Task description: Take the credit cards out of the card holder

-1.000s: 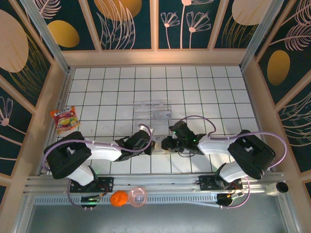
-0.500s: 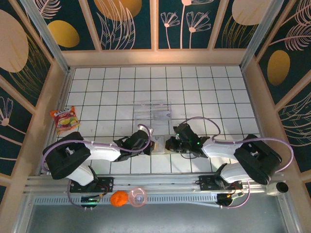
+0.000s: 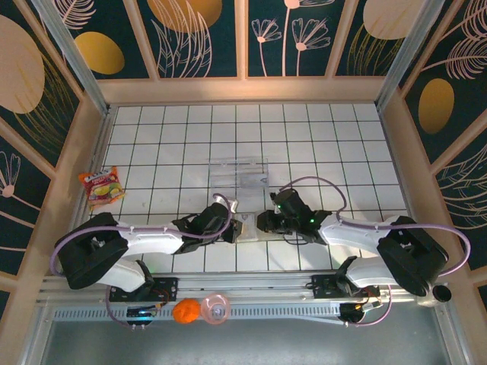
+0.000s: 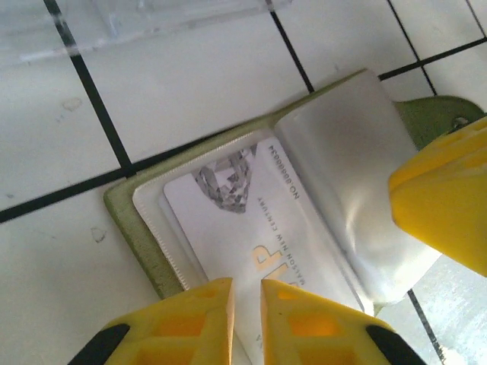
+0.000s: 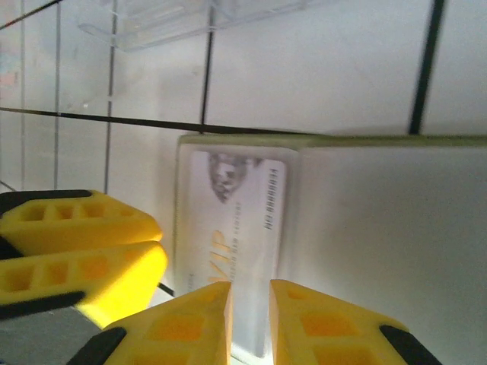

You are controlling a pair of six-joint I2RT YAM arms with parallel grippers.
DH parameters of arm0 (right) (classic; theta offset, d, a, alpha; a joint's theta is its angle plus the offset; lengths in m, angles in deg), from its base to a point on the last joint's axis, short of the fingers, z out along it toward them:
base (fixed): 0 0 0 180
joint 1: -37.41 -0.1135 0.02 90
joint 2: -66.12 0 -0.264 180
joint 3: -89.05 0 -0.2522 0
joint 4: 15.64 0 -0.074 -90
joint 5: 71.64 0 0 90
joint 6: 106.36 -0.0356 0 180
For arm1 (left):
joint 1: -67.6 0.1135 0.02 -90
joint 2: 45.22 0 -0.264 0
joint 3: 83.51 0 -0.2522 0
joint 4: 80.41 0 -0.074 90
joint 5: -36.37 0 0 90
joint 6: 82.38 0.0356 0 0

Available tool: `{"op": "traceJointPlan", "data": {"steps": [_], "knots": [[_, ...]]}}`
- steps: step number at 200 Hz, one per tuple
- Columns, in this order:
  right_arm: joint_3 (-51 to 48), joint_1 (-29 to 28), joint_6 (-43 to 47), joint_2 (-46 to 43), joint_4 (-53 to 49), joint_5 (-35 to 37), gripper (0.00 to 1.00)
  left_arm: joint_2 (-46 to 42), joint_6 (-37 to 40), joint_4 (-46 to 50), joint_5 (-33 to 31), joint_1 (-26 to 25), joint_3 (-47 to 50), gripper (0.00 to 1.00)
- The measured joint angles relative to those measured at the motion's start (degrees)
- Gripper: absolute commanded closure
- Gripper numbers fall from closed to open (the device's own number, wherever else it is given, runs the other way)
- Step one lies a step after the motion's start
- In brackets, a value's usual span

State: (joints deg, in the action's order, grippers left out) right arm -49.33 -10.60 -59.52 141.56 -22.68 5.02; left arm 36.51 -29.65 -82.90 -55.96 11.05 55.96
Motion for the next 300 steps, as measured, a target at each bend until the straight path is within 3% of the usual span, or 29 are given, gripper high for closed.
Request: {"op": "traceJointPlan", "data": {"steps": [55,76,173,300], "knots": [[3.58,0.0,1.29,6.27,0.39,-0.87,0.78,3.3,0.22,0.61,-3.91,0.0,0.0,0.75],[4.0,0.0,1.31,7.52,0.28,-0.92,0.78,4.42,0.59,0.11,-4.61,0.0,-0.2,0.84],[4.31,0.2,1.09,8.76,-1.64,-0.15,0.79,6.25,-0.42,-1.77,-5.64,0.09,-0.55,0.98],[1.07,1.42,-0.68,7.34,3.89,-2.47,0.75,9.86,-0.28,-5.53,-4.22,0.72,-1.79,1.0]]}}
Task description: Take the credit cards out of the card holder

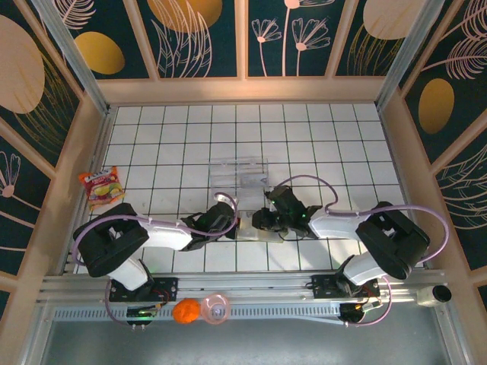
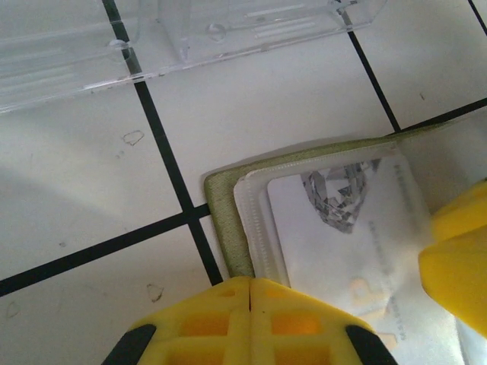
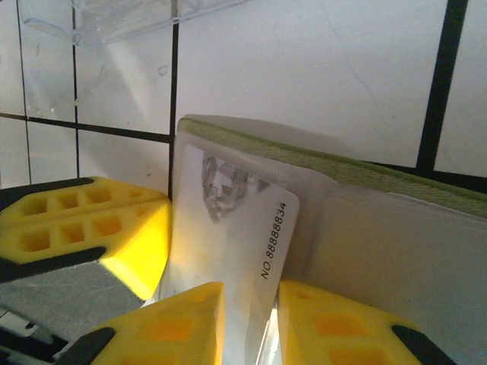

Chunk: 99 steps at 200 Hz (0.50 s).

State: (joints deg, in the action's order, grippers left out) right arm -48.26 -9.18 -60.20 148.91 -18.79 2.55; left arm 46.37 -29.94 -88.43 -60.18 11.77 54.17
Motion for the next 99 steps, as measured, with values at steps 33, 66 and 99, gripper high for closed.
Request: {"op": "traceJointPlan", "data": {"steps": [33,66,99], "knots": [[-1.09,0.15,-0.63,-2.8,0.11,-0.11,0.75,0.33,-0.02,-0.76,0.04,0.02,0.0,1.0],[-1.73,0.79,-1.57,-4.35,-0.35,0.72,0.8,-0.02,-0.07,-0.79,0.07,0.02,0.04,1.0],[-1.73,1.18,-1.97,-4.09,-1.62,1.57,0.8,-0.15,-0.09,-0.76,0.09,0.02,0.11,1.0]]}}
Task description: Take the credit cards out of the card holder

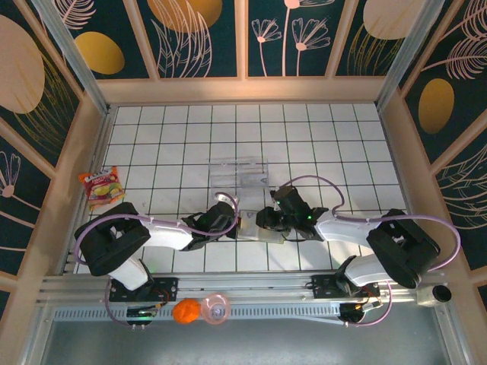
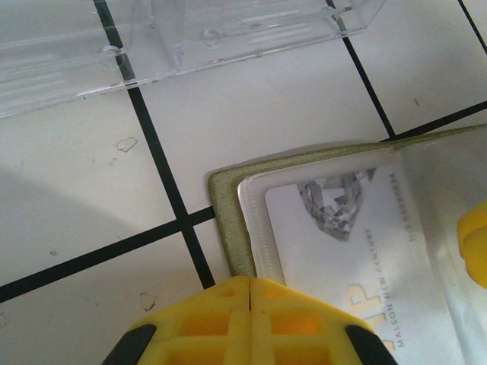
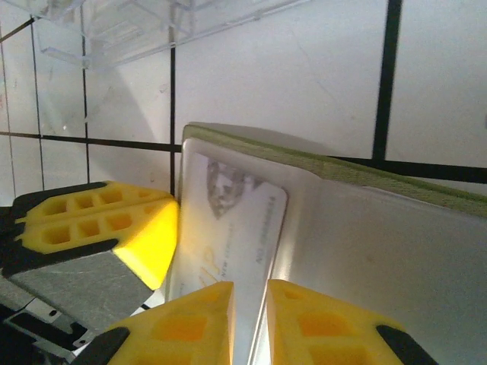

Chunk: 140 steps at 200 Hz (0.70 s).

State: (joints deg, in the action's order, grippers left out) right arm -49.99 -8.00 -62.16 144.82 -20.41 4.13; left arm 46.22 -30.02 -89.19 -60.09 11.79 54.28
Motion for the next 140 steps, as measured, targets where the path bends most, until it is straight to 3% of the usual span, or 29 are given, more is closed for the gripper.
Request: {"op": "traceJointPlan", "data": {"steps": [140], "knots": [[0.83,-0.11,-0.61,3.87,0.5,0.11,0.79,0.0,0.02,0.0,0.28,0.11,-0.02,1.0]]}}
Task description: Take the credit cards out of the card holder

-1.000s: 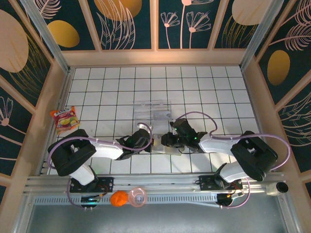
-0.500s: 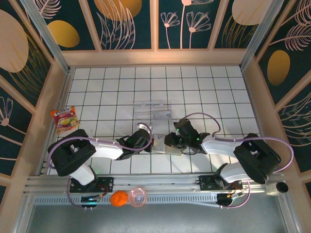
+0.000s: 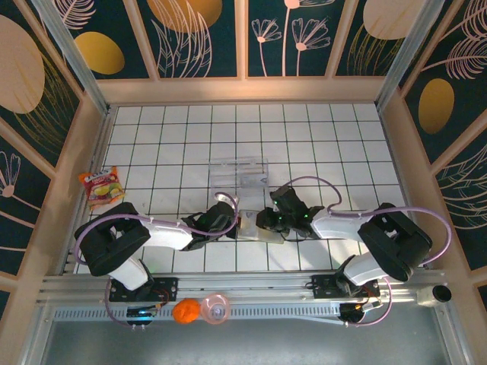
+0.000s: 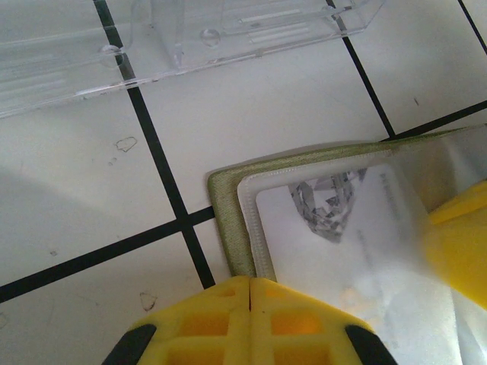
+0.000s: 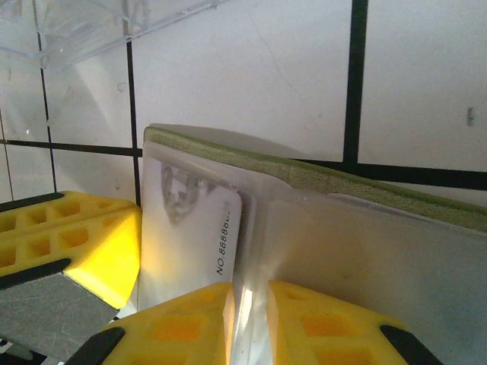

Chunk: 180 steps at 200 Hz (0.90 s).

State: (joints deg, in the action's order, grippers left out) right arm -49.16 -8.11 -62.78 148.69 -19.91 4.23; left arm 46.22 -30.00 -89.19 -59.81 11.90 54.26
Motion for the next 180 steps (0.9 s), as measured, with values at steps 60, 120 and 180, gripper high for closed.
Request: {"op": "traceJointPlan", "data": {"steps": [60,120,180], "knots": [[-0.7,-0.22,0.02,-1.57,1.09,-0.37,0.78,-0.11,-0.02,0.02,0.59,0.22,0.02,1.0],[-1.77,-0.57,0.07,-2.38,6.21,-3.5,0.78,-0.15,-0.15,-0.02,0.98,0.33,0.07,1.0],[-1.77,-0.61,0.04,1.14,8.35,-5.25,0.77,-0.28,-0.17,-0.24,1.03,0.33,0.26,1.0]]}}
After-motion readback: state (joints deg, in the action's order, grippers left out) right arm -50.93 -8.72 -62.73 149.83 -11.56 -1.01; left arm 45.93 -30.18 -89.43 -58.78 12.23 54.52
